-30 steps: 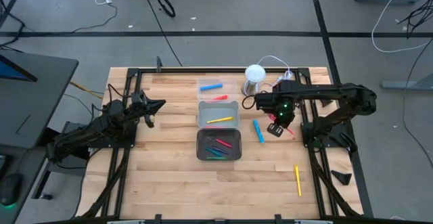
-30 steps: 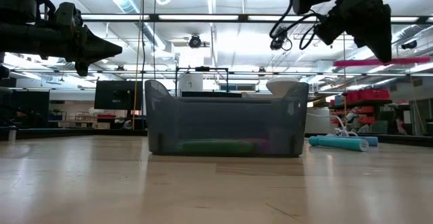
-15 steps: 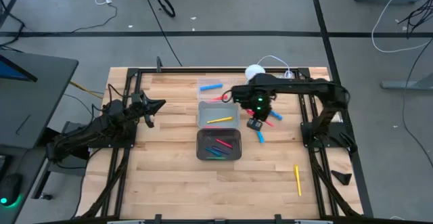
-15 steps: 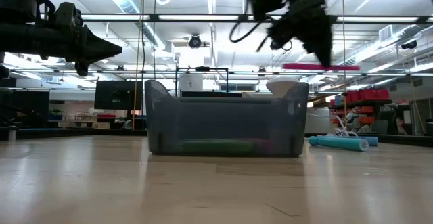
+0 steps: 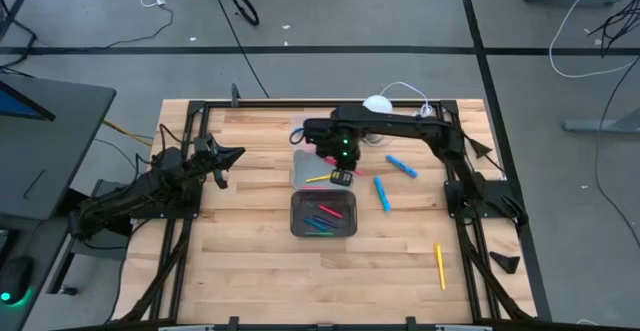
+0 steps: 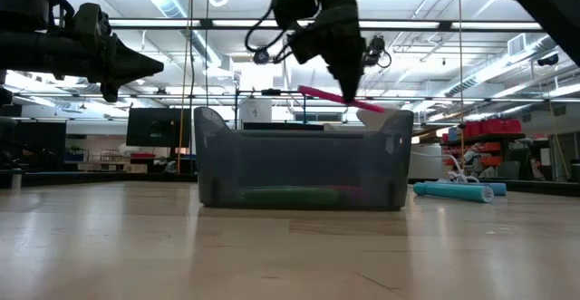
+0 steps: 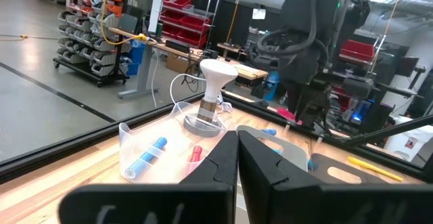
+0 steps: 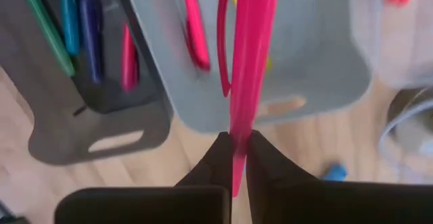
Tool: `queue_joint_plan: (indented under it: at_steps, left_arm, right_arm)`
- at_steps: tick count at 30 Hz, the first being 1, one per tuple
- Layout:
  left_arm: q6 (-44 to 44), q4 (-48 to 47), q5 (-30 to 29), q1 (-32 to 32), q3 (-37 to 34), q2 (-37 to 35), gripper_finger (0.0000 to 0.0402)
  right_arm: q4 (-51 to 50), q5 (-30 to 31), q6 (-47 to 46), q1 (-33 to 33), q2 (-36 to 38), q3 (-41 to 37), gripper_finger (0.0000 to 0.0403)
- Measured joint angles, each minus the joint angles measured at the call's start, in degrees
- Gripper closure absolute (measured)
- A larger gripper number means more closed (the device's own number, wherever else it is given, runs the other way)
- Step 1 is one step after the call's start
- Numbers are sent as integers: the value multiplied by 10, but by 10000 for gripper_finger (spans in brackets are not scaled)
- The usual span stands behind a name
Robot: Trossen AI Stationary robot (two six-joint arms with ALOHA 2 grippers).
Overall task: Pick & Place Markers
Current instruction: Put the pink marker into the transparent bin
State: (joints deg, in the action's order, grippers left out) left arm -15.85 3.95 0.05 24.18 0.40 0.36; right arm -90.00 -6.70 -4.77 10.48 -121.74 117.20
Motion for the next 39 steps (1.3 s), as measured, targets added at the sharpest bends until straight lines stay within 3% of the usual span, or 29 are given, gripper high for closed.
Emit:
queue_joint_plan:
  at_steps: [6, 16, 21, 39]
  left_arm:
    - [0, 0, 0, 0, 0, 0, 388]
    - [0, 0, 0, 0, 0, 0, 388]
    - [0, 0, 0, 0, 0, 0, 388]
    - [0, 0, 0, 0, 0, 0, 388]
  right_arm:
    - [0, 27, 40, 1, -20, 60, 391]
    - [4, 52, 74, -3, -20, 62, 391]
    - [32, 92, 98, -11, -20, 37, 391]
    - [254, 108, 129, -32, -20, -101, 391]
